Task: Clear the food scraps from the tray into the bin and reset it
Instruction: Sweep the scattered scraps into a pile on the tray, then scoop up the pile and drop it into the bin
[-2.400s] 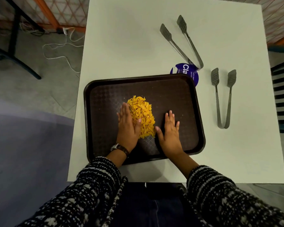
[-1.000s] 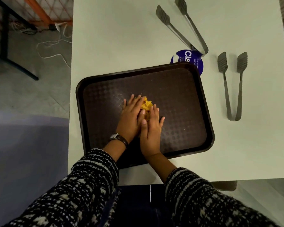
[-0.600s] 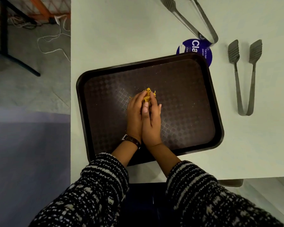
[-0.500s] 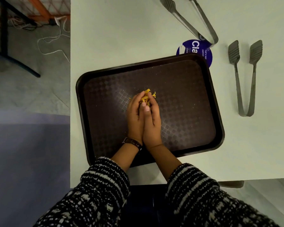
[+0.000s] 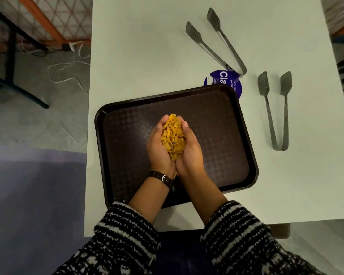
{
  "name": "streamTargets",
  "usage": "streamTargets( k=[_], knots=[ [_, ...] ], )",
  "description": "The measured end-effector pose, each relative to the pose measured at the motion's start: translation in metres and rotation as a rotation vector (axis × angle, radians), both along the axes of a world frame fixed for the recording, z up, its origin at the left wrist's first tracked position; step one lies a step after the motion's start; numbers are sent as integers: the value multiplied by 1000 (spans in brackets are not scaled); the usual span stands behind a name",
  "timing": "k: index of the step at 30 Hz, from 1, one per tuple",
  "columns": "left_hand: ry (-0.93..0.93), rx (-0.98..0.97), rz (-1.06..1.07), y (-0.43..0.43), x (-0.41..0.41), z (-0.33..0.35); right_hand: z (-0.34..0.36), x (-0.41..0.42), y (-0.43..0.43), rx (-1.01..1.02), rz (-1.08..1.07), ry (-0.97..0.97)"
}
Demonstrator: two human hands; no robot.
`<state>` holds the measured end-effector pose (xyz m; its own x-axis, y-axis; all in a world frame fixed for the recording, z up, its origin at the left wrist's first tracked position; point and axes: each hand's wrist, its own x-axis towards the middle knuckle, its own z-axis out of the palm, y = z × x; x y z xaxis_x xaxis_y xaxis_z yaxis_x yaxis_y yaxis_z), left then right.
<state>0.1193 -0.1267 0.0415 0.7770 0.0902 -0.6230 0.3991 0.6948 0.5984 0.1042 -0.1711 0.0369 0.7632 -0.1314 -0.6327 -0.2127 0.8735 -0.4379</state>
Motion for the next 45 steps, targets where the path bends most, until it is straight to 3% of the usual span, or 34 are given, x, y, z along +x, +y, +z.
streamTargets(
  k=[11,17,26,33,45],
  knots=[
    [-45,-262,-9,-7,19,61,67,21,-7,65,-68,-84],
    [-27,-303,-3,-6,19,80,86,25,-2,173,-130,-85],
    [-85,-235,12,-1,11,95,102,19,1,298,-84,-74],
    [-105,-245,-1,-3,11,101,113,18,0,174,-78,-59],
    [-124,-241,-87,-42,-8,113,121,-8,-37,169,-164,-120]
  ],
)
